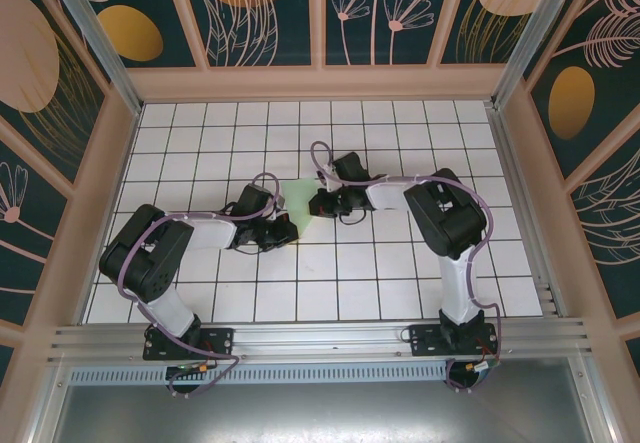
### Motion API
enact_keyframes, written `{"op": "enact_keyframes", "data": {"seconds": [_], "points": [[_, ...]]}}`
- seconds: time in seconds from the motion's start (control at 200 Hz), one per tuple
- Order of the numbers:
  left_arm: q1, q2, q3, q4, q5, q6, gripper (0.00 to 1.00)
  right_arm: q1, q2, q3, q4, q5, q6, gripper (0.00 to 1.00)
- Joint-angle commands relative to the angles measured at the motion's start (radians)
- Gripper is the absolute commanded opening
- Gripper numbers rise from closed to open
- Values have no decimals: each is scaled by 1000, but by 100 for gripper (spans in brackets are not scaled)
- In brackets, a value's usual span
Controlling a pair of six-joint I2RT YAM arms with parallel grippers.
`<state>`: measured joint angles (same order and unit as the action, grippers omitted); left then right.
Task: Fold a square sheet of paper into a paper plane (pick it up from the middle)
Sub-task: Third fold the triangle at the center of the table.
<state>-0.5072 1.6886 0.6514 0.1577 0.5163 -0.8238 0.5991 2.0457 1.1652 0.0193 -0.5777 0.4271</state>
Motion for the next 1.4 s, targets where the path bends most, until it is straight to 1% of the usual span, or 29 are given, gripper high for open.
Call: {"op": "enact_keyframes", "data": {"seconds": [0.0, 0.075, 0.095, 0.135, 0.3, 0.315, 0.46, 0.535, 0.651, 0.841, 0.946, 1.161, 1.271, 1.396], "points": [[-4, 20, -49, -137, -48, 18, 0, -45, 32, 27, -40, 80, -28, 2], [-3, 20, -48, -136, -45, 19, 0, -47, 31, 45, -64, 121, -12, 2], [-4, 20, -47, -136, -46, 20, 0, -73, 29, 53, -73, 128, -8, 1], [-4, 20, -47, -134, -48, 21, 0, -76, 20, 68, -87, 138, 2, 1], [-3, 19, -37, -138, -51, 31, 0, -58, -89, 44, -65, 175, 59, 0], [-4, 20, -36, -138, -53, 32, 0, -40, -99, 37, -58, 178, 66, 0], [-4, 20, -32, -136, -53, 36, 0, 25, -159, -7, -24, 180, 106, 0], [-3, 19, -32, -135, -53, 38, 0, 64, -160, -15, -23, 197, 129, 0], [-3, 19, -32, -133, -54, 41, 0, 106, -127, -20, -6, 178, 161, 0], [-3, 19, -31, -134, -54, 44, 0, 129, -60, -14, 18, 114, 192, 0], [-3, 19, -34, -133, -55, 43, 0, 130, -31, -6, 12, 91, 189, 0], [-4, 19, -42, -132, -56, 41, 0, 112, 8, -2, -14, 102, 174, 0], [-3, 19, -48, -135, -55, 42, 0, 64, 18, -13, -11, 117, 151, 0], [-3, 19, -52, -131, -52, 47, 0, -19, 27, -14, 8, 134, 118, 0]]}}
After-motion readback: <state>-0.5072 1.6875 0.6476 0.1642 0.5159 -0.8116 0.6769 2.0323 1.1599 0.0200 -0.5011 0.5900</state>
